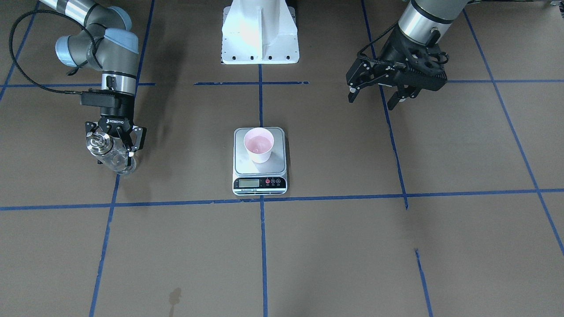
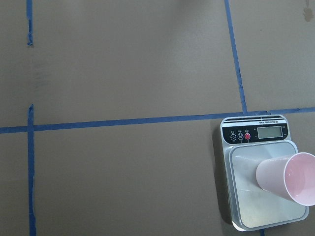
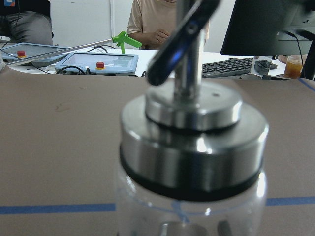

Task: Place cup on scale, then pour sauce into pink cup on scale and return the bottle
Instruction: 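Lower the glass bottle onto the table and open the right gripper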

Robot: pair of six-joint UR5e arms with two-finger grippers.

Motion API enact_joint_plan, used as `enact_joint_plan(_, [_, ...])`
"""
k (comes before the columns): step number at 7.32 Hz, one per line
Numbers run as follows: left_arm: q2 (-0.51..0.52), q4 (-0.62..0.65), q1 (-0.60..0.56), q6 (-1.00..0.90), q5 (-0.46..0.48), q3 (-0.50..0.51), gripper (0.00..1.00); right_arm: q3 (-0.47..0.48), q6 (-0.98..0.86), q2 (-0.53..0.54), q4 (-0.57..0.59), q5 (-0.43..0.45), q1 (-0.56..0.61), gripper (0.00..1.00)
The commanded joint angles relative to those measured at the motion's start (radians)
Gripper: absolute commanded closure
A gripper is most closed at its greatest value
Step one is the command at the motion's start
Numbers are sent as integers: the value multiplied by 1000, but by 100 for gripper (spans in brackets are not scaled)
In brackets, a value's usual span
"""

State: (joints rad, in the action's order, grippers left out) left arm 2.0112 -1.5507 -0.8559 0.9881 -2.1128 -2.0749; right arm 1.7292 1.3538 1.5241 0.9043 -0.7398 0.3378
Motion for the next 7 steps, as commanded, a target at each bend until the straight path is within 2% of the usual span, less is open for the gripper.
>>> enact_joint_plan(1, [3,17,0,3,1,-11,1,-22,-4,-10,-44,13,-6,100])
enact_joint_plan(2, [3,21,0,6,1,-17,1,-22,-15,-10,-44,23,-6,100])
enact_joint_plan(3, [1,21,1,6,-1,-16,1,-28,-16,-9,-44,25,-6,32])
enact_joint_plan(4, [1,21,2,6,-1,-16,1,-29,-16,-5,-45,45,-9,0])
enact_joint_plan(7, [4,21,2,6,1,-16,1,-23,-19,-7,-44,78,-28,0])
